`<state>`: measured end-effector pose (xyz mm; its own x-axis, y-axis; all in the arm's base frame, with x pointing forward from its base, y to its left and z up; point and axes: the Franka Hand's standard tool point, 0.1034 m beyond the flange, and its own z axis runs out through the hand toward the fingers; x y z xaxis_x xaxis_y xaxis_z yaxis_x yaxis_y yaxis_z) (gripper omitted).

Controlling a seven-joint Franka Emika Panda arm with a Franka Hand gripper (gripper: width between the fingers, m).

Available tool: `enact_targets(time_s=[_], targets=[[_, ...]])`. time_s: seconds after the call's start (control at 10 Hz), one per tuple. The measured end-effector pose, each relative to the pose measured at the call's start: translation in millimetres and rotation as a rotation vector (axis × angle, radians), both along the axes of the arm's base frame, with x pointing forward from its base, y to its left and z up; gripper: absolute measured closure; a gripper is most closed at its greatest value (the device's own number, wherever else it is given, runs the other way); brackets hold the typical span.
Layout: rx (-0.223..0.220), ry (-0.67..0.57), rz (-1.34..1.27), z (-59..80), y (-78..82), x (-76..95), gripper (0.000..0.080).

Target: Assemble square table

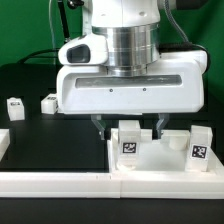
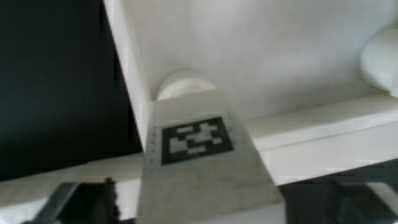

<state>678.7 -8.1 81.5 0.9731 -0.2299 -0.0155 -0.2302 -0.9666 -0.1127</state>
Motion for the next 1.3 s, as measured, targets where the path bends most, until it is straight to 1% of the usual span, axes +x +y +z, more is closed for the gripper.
enact_targets(time_s=[0.1,0.2,0.3,0.4,0.6,0.7,0.8,0.9,1.0,1.2,1.3], targets=[[0.0,0.003,-0.027,-0.1,0.1,0.0,0.0357],[0.0,0.011,-0.094,-0.3,-0.3,-0.2,0.0499],[-0.004,0.023,-0.189,-1.1,-3.6,-0.9,0.0499],[-0.005,0.035,-0.286,-1.4,-3.5,-1.0,0.0504],[-0.022,0.039,-0.604,-2.7,-5.5,-0.9,0.0504],[-0.02,0.044,-0.744,-2.8,-5.8,-2.7,0.0504],[-0.002,0.075,-0.932,-3.5,-2.2,-4.4,0.0505],[0.044,0.112,-1.145,-3.7,1.5,-4.3,0.0505],[0.113,0.152,-1.337,-4.2,-3.2,-4.5,0.0505],[0.116,0.151,-1.364,-4.8,-3.6,-5.0,0.0499],[0.115,0.146,-1.332,-5.2,-4.0,-5.2,0.0499]])
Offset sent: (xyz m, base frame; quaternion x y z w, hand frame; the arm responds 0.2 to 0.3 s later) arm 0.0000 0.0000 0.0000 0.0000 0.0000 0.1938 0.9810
